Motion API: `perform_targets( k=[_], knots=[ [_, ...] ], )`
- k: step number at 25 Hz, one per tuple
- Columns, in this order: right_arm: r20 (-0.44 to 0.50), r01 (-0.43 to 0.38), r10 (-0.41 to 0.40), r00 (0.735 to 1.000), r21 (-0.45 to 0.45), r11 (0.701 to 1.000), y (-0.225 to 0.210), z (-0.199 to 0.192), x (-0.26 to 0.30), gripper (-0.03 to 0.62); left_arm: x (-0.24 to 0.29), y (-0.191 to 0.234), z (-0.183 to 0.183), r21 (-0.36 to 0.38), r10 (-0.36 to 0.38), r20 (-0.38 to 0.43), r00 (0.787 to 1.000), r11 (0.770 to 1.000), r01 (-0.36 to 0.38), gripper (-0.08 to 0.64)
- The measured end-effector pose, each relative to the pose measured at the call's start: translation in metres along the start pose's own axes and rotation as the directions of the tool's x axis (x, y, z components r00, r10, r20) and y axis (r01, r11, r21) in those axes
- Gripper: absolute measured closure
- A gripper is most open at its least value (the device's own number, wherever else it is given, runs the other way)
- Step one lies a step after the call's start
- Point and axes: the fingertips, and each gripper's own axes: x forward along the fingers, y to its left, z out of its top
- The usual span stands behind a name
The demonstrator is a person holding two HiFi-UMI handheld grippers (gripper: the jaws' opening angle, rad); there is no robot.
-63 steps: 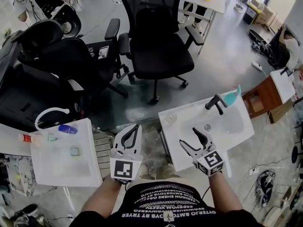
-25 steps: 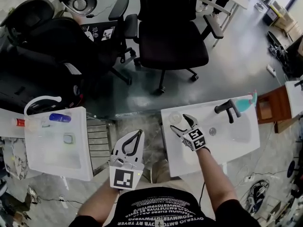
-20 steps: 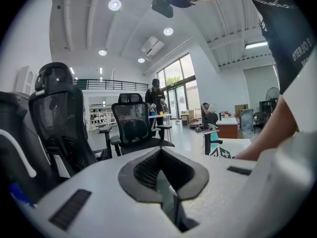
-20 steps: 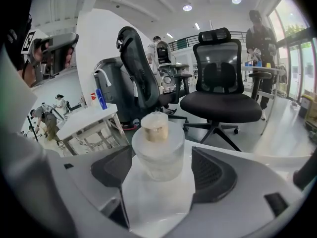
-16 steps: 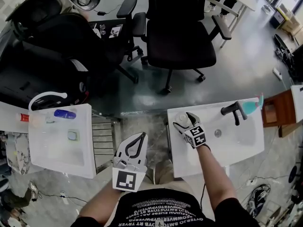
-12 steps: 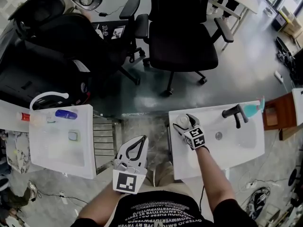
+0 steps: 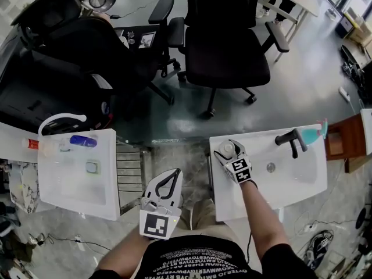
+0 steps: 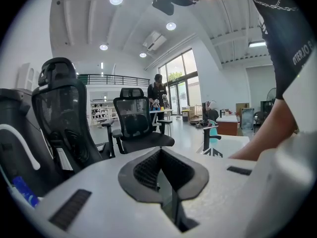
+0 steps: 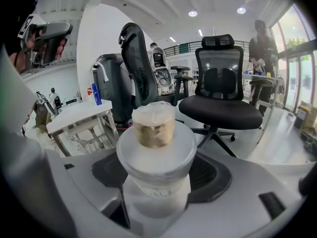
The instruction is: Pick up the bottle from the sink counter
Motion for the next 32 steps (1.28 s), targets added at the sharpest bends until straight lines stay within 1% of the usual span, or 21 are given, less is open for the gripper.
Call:
perform_targets(
  k=[6,9,12,15,19,21,24,27,32],
  knots=[
    [0.01,0.009,-0.009,1.0,-0.008,1.0,0.0,0.0,-0.004,0.259,-0.004,0.0,0.007,0.017,-0.004,0.012,1.0,1.0,0.004,0.558],
    [0.019,0.007,-0.007,1.0,0.005,1.0,0.003,0.002,-0.011,0.259,-0.006,0.002,0.008,0.023,-0.003,0.006,1.0,1.0,0.003,0.558],
    [0.025,0.003,-0.003,1.0,0.027,1.0,0.008,0.003,-0.023,0.259,-0.007,0.005,0.01,0.019,0.0,0.016,1.0,1.0,0.0,0.558],
    [0.021,-0.013,0.013,1.0,0.027,1.0,0.014,0.006,-0.036,0.259,-0.006,0.009,0.017,0.007,0.004,0.031,1.0,1.0,-0.004,0.558],
    [0.022,-0.024,0.023,0.999,0.013,1.0,0.024,0.018,-0.063,0.259,-0.005,0.012,0.031,0.023,-0.007,0.061,0.998,1.0,0.006,0.558],
    [0.019,-0.026,0.026,0.999,0.023,0.999,0.027,0.024,-0.077,0.259,-0.004,0.014,0.036,0.024,-0.011,0.076,0.997,1.0,0.009,0.558],
    [0.009,-0.016,0.016,1.0,0.032,0.999,0.033,0.036,-0.099,0.259,-0.004,0.014,0.045,0.051,-0.024,0.095,0.995,0.999,0.019,0.558],
    [-0.001,-0.011,0.011,1.0,0.029,1.0,0.04,0.049,-0.118,0.259,-0.003,0.017,0.052,0.029,-0.023,0.111,0.994,0.999,0.02,0.558],
    [0.01,-0.009,0.008,1.0,0.029,1.0,0.049,0.077,-0.148,0.259,-0.004,0.021,0.068,0.009,-0.02,0.145,0.989,1.0,0.019,0.558]
  ],
)
